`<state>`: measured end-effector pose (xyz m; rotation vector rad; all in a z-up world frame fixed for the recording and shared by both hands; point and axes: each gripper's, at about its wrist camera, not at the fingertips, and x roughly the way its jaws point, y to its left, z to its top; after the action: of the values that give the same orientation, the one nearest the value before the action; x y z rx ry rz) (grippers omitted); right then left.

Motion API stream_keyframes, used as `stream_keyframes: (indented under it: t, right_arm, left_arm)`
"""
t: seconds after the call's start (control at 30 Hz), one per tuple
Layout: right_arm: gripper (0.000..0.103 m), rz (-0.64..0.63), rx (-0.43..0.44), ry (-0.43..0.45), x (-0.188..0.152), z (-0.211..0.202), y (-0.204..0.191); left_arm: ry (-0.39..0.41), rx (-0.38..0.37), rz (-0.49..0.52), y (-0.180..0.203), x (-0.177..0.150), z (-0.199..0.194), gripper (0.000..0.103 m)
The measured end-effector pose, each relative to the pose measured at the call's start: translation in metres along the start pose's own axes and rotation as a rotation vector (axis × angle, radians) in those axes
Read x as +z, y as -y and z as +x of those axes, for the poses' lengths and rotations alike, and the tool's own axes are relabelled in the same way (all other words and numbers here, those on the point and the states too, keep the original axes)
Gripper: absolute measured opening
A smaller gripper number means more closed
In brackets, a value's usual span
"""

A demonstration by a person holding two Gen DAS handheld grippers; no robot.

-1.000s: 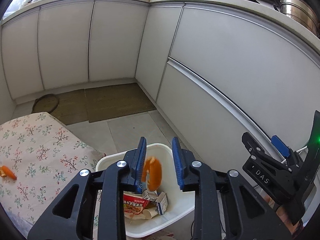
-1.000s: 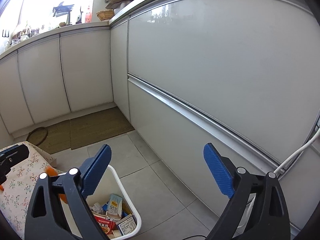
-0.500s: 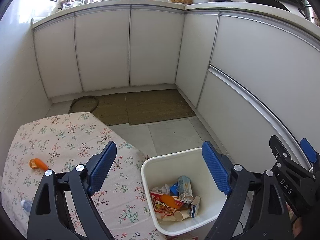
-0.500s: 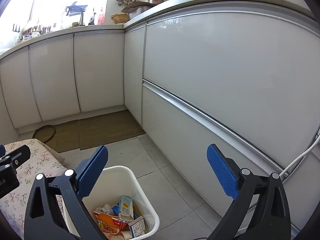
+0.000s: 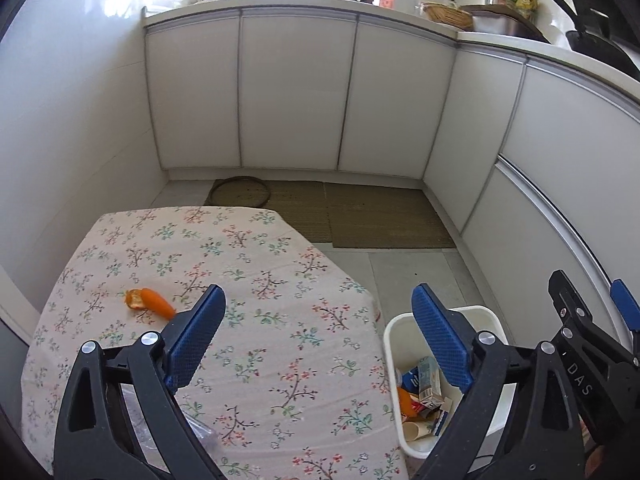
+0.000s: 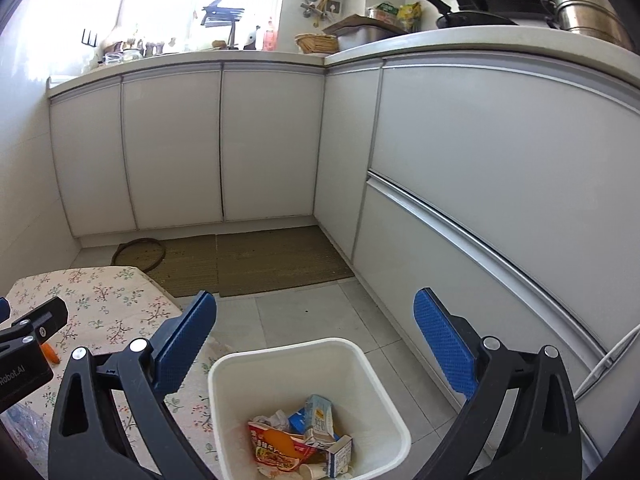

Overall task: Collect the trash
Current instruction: 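Move both tools back over the table toward the remaining peel and bottle, then grasp the long orange peel with the right tool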

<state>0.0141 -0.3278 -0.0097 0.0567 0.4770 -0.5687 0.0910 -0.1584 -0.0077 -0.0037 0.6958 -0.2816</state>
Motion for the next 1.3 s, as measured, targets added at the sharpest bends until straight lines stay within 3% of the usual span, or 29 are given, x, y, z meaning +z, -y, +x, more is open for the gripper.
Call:
stream_keyframes:
  t: [0.5,0.9,1.2,1.3]
  right_arm:
    - [0.096,-0.152,0.209,0.006,-0.007,-0.007,-0.131]
    - [0.096,-0.399,0.331,-0.023,-0.037,0.012,-0.25]
    - [0.096,-0.616,0.517,-0.139,-0.07,0.039,-0.343]
    - [0.096,-0.693,0.6,-0.226,-0.079,0.051,-0.374]
  left_arm:
    - [-0.073,0.202,-0.21,-0.13,-0.017,-0.005,0.092]
    - [-0.14,0.306,-0.377,-0.239,-0.046,0.002,0.092]
    - [-0.179,0.353,-0.492,-0.304,-0.066,0.001,0.092]
    - [-0.189,0.361,-0.52,-0.318,-0.072,0.001,0.092]
